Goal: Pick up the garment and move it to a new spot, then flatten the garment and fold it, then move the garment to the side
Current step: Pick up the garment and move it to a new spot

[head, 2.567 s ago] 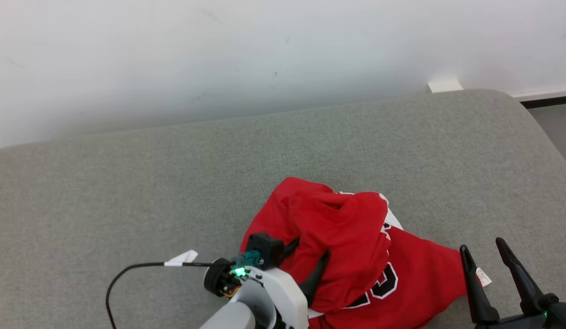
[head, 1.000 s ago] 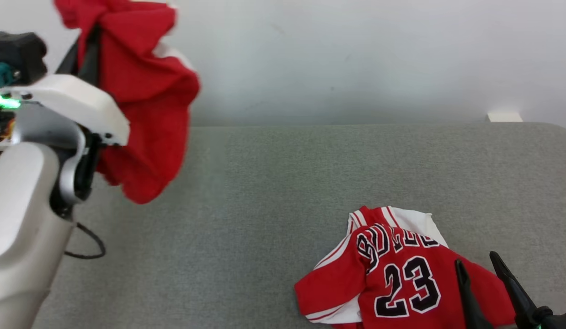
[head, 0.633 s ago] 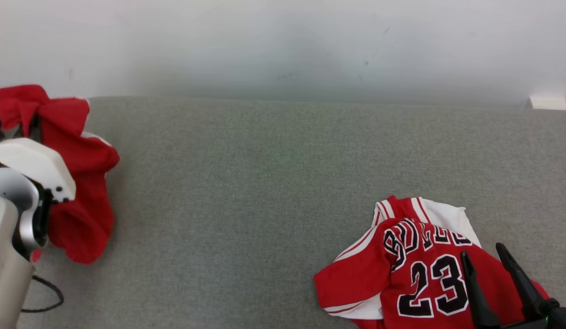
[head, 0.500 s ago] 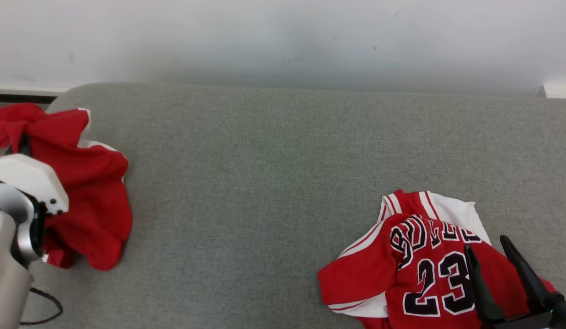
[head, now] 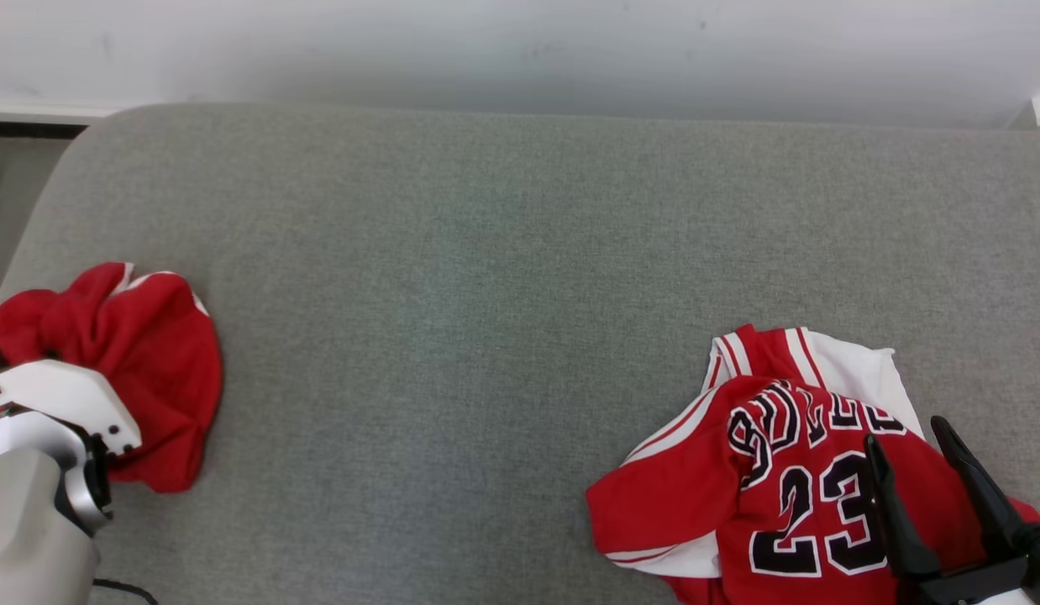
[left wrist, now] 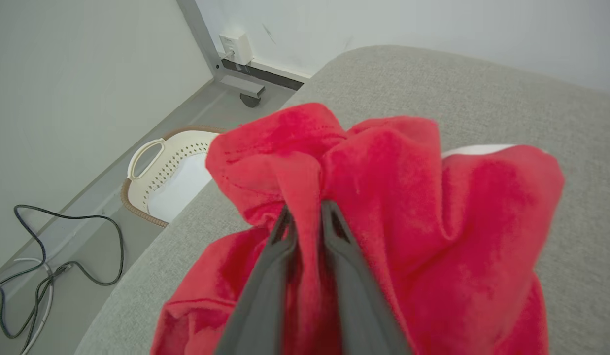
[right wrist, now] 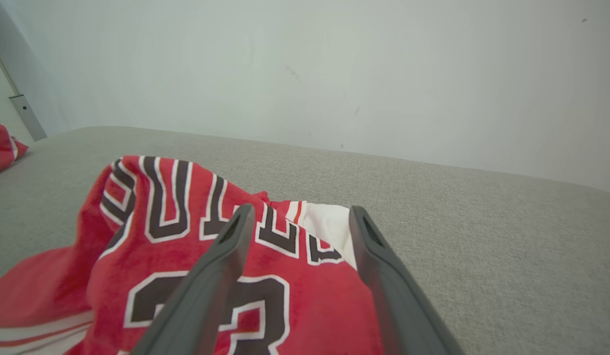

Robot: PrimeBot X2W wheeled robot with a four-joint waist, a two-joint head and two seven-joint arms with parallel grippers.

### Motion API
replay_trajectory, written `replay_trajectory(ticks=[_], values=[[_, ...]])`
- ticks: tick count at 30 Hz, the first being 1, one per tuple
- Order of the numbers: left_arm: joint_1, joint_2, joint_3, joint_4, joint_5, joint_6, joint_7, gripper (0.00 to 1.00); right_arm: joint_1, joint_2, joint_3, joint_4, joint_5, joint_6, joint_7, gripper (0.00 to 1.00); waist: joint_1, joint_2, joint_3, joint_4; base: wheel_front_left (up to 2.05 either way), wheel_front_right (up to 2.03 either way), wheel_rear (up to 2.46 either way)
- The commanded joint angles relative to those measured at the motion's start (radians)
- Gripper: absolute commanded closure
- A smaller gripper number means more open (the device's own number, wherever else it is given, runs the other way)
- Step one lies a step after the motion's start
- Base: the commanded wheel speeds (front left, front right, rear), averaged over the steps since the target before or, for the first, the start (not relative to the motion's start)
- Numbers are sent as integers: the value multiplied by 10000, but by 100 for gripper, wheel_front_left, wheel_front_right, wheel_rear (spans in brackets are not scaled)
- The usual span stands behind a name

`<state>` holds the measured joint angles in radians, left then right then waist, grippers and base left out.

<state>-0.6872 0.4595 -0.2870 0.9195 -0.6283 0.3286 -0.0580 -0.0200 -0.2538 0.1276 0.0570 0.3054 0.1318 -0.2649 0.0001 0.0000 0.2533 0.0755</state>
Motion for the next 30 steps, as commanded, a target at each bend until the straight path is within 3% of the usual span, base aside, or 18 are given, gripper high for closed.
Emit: replay_trajectory(ticks=[1,4,9,15,18,25,30], values=[[-69,3,82,181,-106,43,-128,0,-3,-63,13,22,42,-21,9,0,-1,0,-134,21,0,0,0],[-264,-20,278,331,-269,91,-395,0,89,-29,-3,48,36,-21,9,0,-1,0,-389,48,0,0,0],[-372,273,431,79,-481,-255,-592,0,260,100,-3,59,-20,-21,9,0,-1,0,-1054,-35,0,0,0],[16,602,418,-1117,-583,-721,-485,0,574,239,-222,-92,-108,-21,9,0,-1,0,-1832,-357,0,0,0],[387,780,336,-1976,-411,-676,-525,0,695,326,-275,-153,-168,-21,9,0,-1,0,-2128,-657,0,0,0],[1573,341,-85,-4568,-383,-658,-661,0,933,460,-380,-286,-244,-21,8,0,-1,0,-2503,-1421,0,0,0],[2608,-283,-659,-6221,-245,-499,-822,0,1107,530,-546,-381,-295,-21,9,0,-1,0,-2544,-1961,0,0,0]])
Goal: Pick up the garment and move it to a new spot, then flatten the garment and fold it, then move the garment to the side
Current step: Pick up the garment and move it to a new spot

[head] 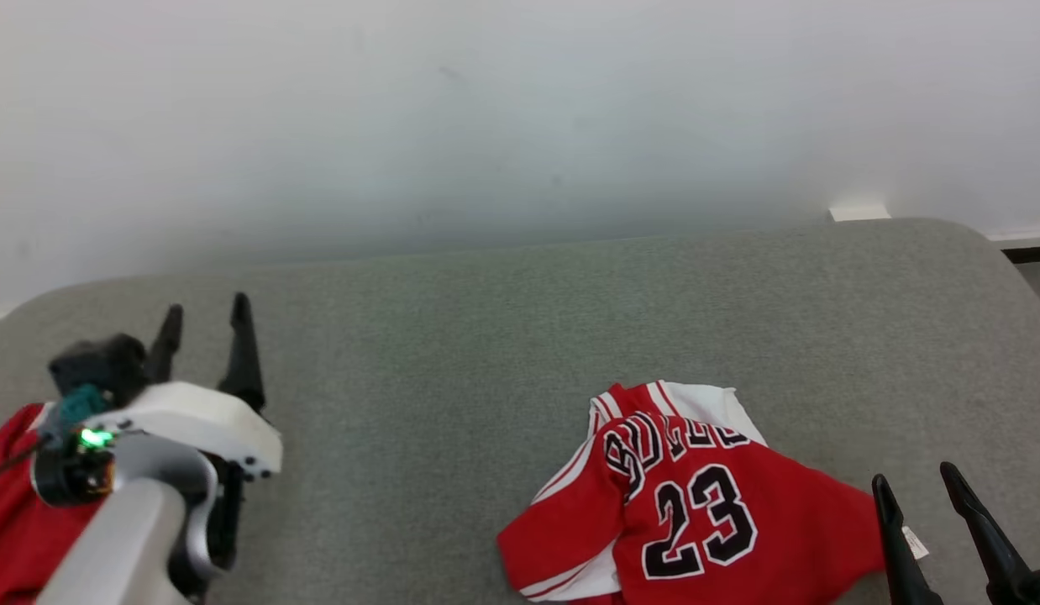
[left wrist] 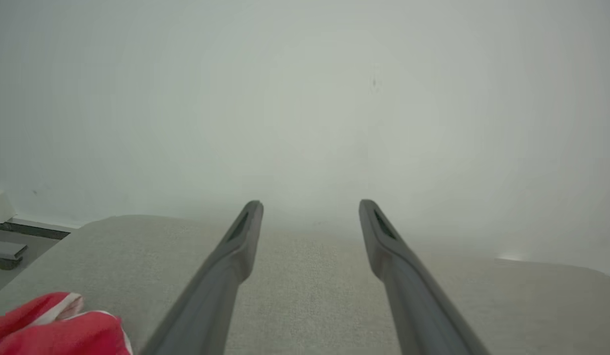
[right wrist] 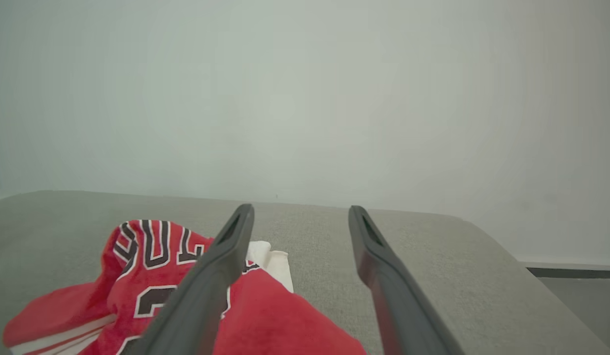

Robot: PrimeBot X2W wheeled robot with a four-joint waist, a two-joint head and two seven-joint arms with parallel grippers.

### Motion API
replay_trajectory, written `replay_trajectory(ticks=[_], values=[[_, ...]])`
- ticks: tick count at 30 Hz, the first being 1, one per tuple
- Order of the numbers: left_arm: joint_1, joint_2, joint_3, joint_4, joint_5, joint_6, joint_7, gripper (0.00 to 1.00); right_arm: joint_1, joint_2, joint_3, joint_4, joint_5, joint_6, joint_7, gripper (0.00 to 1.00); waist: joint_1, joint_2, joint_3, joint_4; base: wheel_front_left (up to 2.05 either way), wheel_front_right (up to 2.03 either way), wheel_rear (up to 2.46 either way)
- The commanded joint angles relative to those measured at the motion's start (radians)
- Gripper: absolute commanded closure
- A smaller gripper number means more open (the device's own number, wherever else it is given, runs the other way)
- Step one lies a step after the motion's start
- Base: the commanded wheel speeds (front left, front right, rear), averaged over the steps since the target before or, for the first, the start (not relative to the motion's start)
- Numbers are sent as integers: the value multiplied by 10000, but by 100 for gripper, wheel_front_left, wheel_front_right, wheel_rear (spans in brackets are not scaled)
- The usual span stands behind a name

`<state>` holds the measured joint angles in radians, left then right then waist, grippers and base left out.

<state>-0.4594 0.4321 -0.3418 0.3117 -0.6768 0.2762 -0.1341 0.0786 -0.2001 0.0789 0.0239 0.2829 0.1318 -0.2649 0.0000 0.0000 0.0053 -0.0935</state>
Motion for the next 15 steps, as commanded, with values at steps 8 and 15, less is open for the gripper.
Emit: replay_trajectory(ticks=[8,15], values=[[1948,-524,-1002,-1422,594,7,-750,0,208,-22,-11,-65,-117,-21,9,0,0,0,-81,-851,0,0,0],[3883,-888,-1223,-1647,1052,104,-1277,0,354,44,-133,-30,-147,-21,10,0,0,0,-141,-770,0,0,0]])
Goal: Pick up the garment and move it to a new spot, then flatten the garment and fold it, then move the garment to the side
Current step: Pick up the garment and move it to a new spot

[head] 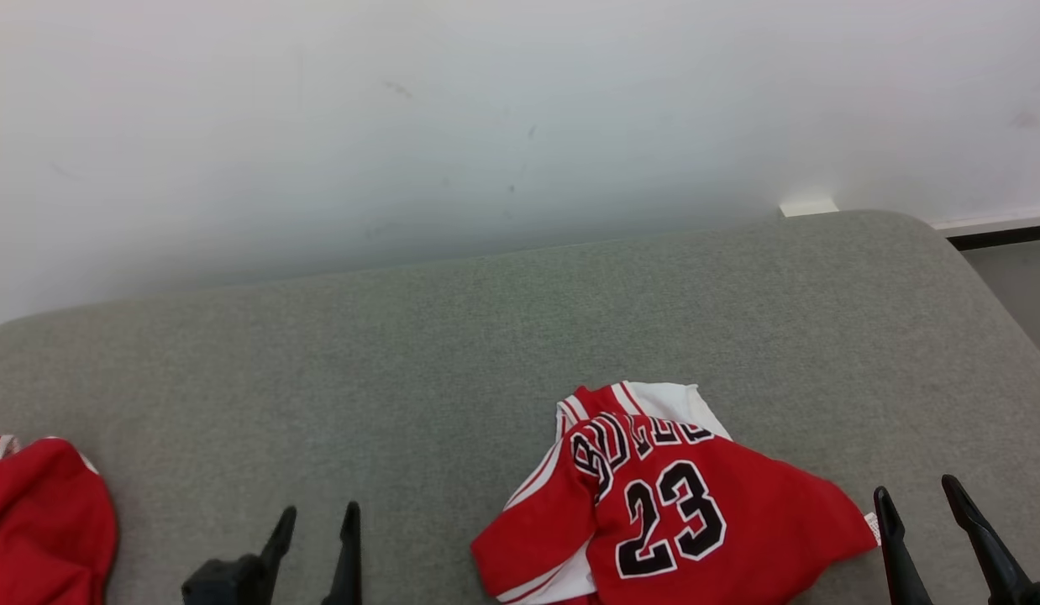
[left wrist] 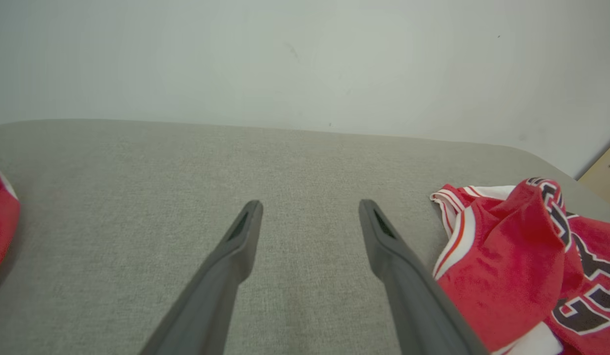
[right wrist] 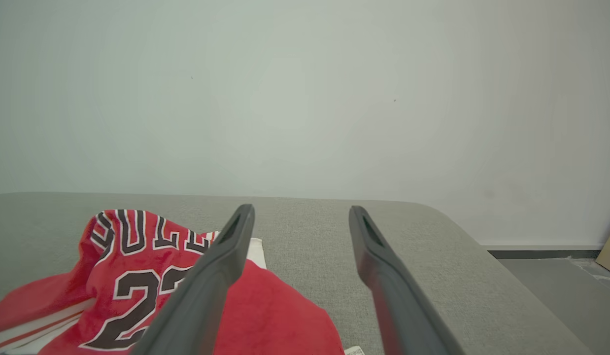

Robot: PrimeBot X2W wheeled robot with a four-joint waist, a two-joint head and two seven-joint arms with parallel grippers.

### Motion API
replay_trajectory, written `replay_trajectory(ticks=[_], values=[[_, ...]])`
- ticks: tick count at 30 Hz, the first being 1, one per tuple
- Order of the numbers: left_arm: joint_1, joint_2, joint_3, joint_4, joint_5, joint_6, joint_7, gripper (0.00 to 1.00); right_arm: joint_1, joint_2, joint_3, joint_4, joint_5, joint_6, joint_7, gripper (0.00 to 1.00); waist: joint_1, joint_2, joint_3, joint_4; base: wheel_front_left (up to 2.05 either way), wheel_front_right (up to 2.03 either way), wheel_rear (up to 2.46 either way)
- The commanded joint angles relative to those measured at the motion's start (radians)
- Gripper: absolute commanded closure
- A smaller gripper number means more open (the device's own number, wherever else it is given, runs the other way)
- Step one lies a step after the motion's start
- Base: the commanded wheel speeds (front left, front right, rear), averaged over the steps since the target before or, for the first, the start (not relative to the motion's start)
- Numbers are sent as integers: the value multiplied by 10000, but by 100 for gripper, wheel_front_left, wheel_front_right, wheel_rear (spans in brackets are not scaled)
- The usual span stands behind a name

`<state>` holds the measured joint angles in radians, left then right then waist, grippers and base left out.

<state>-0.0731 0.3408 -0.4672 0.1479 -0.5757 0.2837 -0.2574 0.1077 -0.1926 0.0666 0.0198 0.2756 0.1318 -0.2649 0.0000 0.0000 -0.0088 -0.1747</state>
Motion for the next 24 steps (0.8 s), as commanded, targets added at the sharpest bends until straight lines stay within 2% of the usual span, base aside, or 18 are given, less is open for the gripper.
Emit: replay_trajectory(ticks=[1,5,12,18,24], values=[[250,-49,53,16,158,0,-73,0,81,-40,-17,17,-77,-21,10,0,0,0,-1,113,0,0,0],[915,-495,515,-250,841,-109,-83,0,109,-95,-94,66,-51,-21,10,0,0,0,-18,442,0,0,0],[1859,-1431,1427,-714,2276,-634,-77,0,206,-88,-167,223,20,-21,10,0,0,0,-197,738,0,0,0],[2482,-2139,2092,-793,3105,-1238,-77,0,195,9,-179,382,70,-22,10,0,0,0,-348,844,0,0,0],[2669,-2540,2577,-640,3651,-1855,-74,0,182,22,-87,460,36,-22,10,0,0,0,-369,989,0,0,0]])
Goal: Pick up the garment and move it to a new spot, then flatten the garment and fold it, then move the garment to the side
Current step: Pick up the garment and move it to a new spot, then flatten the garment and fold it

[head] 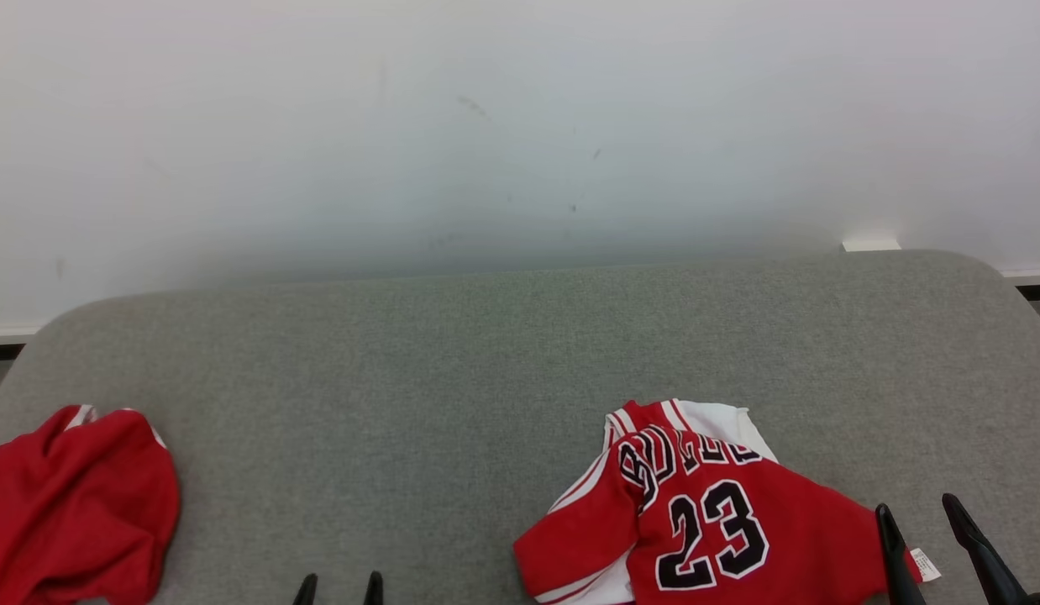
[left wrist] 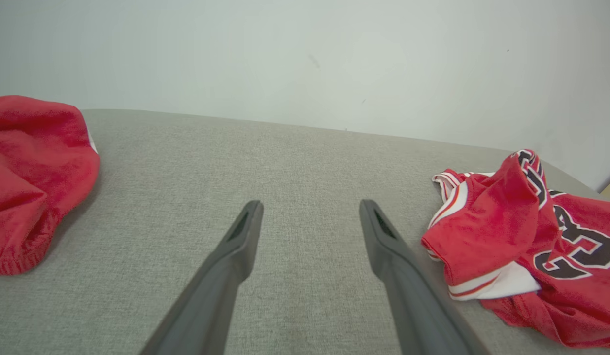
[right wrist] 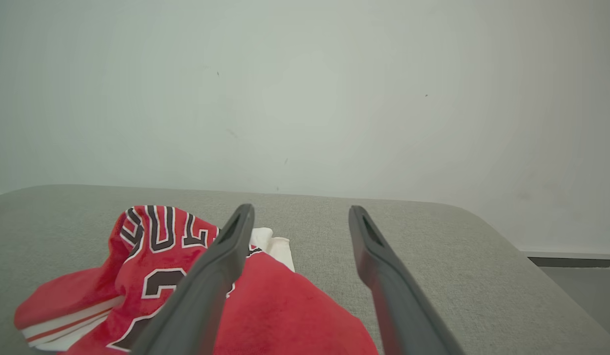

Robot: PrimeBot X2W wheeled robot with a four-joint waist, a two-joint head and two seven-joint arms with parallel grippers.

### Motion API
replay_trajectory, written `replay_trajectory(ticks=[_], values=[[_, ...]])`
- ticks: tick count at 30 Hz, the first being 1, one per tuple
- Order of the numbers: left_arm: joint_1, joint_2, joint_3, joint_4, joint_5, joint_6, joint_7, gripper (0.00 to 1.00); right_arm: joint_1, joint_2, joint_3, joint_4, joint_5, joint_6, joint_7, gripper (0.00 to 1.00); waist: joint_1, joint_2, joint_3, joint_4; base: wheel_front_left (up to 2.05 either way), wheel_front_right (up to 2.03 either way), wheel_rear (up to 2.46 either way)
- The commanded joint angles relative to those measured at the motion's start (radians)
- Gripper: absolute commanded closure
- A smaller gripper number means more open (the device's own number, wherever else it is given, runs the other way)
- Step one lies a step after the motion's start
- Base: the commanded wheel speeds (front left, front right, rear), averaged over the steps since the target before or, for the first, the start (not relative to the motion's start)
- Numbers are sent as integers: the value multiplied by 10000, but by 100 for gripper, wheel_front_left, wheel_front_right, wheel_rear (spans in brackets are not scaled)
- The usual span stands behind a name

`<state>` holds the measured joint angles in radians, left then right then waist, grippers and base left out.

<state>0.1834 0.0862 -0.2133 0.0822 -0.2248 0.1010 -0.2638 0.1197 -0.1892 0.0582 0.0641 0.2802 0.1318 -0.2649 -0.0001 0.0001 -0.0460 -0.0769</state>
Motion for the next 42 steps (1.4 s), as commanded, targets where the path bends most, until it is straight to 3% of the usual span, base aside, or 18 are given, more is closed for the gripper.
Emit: replay_trajectory(ticks=[1,8,22,28,33,42], values=[[104,-36,118,34,163,-93,-11,0,57,-13,6,18,-4,-22,10,0,1,-1,7,29,0,0,0],[119,-252,515,143,485,-469,-12,0,101,-9,32,18,1,-22,10,0,1,-1,34,130,0,0,0],[-129,-343,617,211,731,-815,-11,0,-54,31,149,76,31,-22,10,0,1,-1,42,116,0,0,0],[-881,-344,-265,729,765,-1393,11,0,-121,-57,177,26,77,-22,10,0,1,-1,51,-54,0,0,0],[-1989,-328,-1489,1625,1004,-1984,794,0,-179,-109,262,4,94,-22,10,0,1,-1,134,-259,0,0,0],[-3480,-324,-3081,3510,976,-2255,1716,0,-348,-38,429,63,157,-22,10,0,1,-1,472,-1005,0,0,0]])
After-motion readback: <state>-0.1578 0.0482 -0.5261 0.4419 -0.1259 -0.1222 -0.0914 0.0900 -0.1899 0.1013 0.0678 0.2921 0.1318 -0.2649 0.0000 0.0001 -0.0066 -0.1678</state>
